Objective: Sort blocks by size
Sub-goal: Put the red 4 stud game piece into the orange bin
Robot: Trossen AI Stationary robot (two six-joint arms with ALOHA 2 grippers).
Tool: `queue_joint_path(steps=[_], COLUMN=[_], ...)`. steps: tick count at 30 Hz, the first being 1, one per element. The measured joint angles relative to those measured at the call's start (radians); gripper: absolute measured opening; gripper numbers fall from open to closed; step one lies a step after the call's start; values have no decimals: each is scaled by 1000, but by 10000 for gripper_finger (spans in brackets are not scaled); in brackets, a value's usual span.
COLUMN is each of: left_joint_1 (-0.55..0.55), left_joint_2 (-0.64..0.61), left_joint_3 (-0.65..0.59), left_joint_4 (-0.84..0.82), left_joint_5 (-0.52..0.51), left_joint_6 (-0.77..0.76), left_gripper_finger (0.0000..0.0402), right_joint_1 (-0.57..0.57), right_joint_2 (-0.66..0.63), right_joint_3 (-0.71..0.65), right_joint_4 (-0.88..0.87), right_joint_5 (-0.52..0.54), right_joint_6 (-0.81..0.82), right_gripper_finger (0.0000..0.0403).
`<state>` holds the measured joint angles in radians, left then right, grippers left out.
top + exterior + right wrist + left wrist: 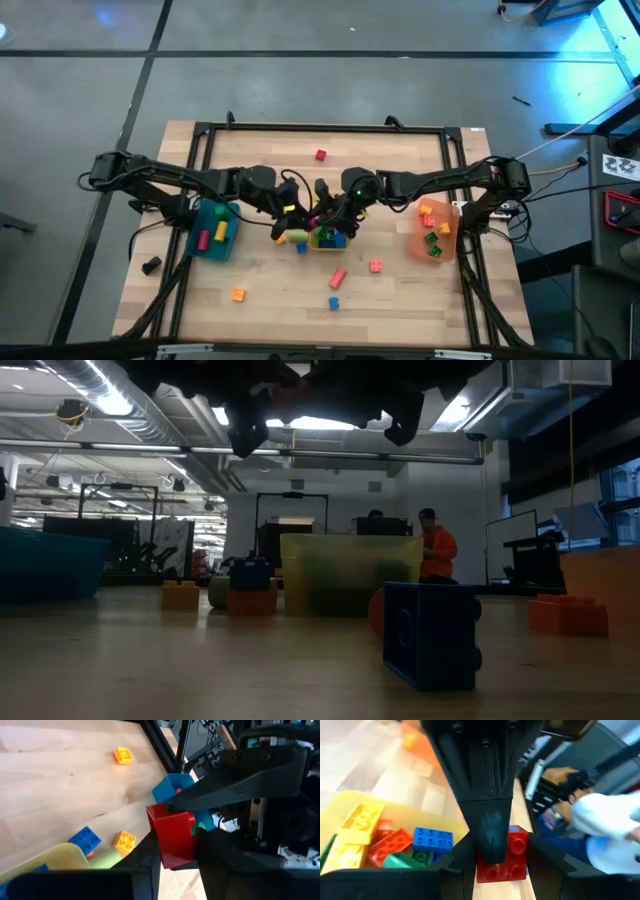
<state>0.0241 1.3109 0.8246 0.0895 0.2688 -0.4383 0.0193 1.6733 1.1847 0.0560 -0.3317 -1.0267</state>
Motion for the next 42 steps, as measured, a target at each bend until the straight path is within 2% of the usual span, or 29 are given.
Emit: queue_joint_path(steps=[4, 9, 13, 16, 19, 22, 30, 35, 38, 42], left_joint_1=[-4, 1, -1, 0, 1, -1, -1, -1, -1, -1], left_joint_2=[0, -3, -3, -3, -3, -2, -2, -2, -2, -2], left_joint_3=[0, 2, 2, 2, 2, 2, 2, 2, 2, 2], left_joint_4=[-22, -42, -49, -53, -59, -90, -193, -191, -192, -193], left_joint_5=[-97, -229, -227, -224, -223, -217, -215, -214, -214, -214], left_joint_6=[-50, -46, 21, 96, 135, 173, 289, 310, 310, 310], left_gripper_finger=[142, 202, 234, 241, 243, 243, 243, 243, 243, 243], right_joint_1=[-1, 2, 2, 1, 2, 2, 2, 11, 51, 121], right_joint_2=[0, 3, 3, 1, -15, -47, -104, -109, -109, -123], right_joint_3=[-2, -5, -5, -5, -5, -3, 70, 52, 4, -67], right_joint_4=[-22, -132, -237, -338, -488, -693, -1256, -1568, -1633, -1597], right_joint_5=[50, 159, 293, 451, 611, 697, 698, 591, 567, 436], right_joint_6=[12, 41, 105, 181, 278, 406, 915, 1192, 1284, 1292], right_gripper_finger=[97, 101, 100, 98, 101, 102, 103, 103, 104, 104])
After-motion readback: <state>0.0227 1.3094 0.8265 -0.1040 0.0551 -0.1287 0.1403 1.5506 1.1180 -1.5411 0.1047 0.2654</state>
